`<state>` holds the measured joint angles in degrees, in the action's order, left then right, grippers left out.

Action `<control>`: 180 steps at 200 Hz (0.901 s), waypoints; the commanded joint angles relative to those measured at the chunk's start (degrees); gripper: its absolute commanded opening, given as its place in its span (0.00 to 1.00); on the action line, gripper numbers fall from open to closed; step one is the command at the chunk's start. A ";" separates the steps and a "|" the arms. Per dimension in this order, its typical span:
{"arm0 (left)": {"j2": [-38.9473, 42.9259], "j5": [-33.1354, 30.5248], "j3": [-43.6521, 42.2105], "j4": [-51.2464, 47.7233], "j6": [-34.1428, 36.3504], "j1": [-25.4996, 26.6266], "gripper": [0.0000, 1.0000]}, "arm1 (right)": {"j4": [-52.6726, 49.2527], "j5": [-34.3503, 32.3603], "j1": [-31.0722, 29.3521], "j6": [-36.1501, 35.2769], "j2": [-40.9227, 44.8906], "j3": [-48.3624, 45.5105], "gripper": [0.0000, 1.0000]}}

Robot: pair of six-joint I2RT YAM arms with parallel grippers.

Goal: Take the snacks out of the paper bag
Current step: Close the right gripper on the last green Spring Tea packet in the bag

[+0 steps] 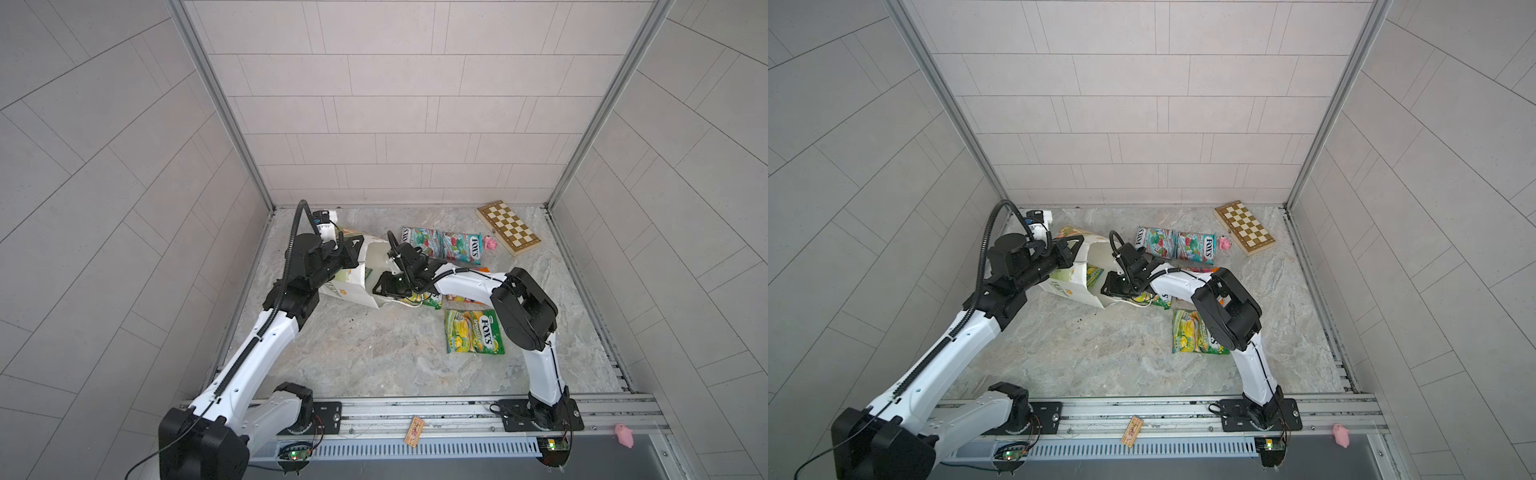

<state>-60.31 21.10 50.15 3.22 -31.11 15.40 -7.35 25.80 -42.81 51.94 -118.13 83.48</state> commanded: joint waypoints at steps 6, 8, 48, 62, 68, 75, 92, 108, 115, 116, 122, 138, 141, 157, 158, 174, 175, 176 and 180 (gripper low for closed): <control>1.53 0.26 -0.35 3.98 -1.29 0.25 0.00 | 6.18 -3.75 -0.95 6.13 0.01 0.63 0.38; 1.52 0.32 -0.37 4.11 -1.38 0.25 0.00 | 6.38 -3.87 -1.03 6.32 -0.06 0.56 0.38; 1.71 2.58 -1.23 7.32 -3.49 0.33 0.00 | 9.23 -7.49 -1.64 10.29 -1.73 0.78 0.41; 2.10 2.80 -1.42 8.10 -4.03 0.35 0.00 | 9.55 -8.69 -1.95 11.04 -2.39 1.44 0.42; 2.21 2.85 -1.48 8.32 -4.21 0.33 0.00 | 9.61 -9.27 -2.08 11.31 -2.68 1.82 0.42; 2.29 2.89 -1.55 8.61 -4.43 0.33 0.00 | 9.39 -10.06 -2.38 11.50 -3.02 2.30 0.42; 2.30 3.14 -1.72 8.87 -4.91 0.36 0.00 | 8.99 -11.76 -2.98 11.69 -4.03 3.43 0.42; 2.09 3.43 -1.53 8.91 -5.12 0.35 0.00 | 8.41 -12.04 -3.25 12.13 -5.45 4.90 0.42; 2.09 3.51 -1.47 8.91 -5.19 0.36 0.00 | 8.66 -12.50 -3.33 12.59 -5.87 5.10 0.42; 2.11 3.51 -1.47 8.91 -5.19 0.35 0.00 | 8.67 -12.60 -3.38 12.62 -5.97 5.11 0.42; 2.02 3.59 -1.46 8.94 -5.27 0.34 0.00 | 9.09 -12.80 -3.41 12.89 -6.42 5.26 0.42; 1.95 3.94 -1.30 8.92 -5.44 0.28 0.00 | 9.11 -12.20 -3.42 13.03 -7.81 6.60 0.43; 2.00 4.01 -1.35 8.91 -5.49 0.33 0.00 | 9.23 -12.14 -3.42 13.09 -8.08 6.86 0.42; 1.87 4.21 -1.21 8.82 -5.81 0.33 0.00 | 12.99 -10.59 -3.42 13.71 -9.60 7.39 0.42; 1.87 4.21 -1.20 8.82 -5.80 0.29 0.00 | 12.99 -10.59 -3.42 13.71 -9.60 7.39 0.42; 1.73 4.65 -1.10 8.91 -6.37 0.26 0.00 | 15.75 -10.03 -3.51 15.02 -10.86 7.97 0.42; 1.76 4.65 -1.11 8.91 -6.39 0.25 0.00 | 15.90 -10.01 -3.60 15.07 -10.92 8.04 0.42; 1.72 4.65 -1.02 8.91 -6.40 0.29 0.00 | 16.07 -10.08 -3.60 15.14 -10.95 8.07 0.42; 1.74 4.77 -1.00 8.95 -6.56 0.26 0.00 | 16.55 -10.26 -3.73 15.34 -11.25 8.22 0.42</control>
<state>-59.59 24.16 48.62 8.40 -36.64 15.53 5.08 15.81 -46.24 64.42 -127.46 90.39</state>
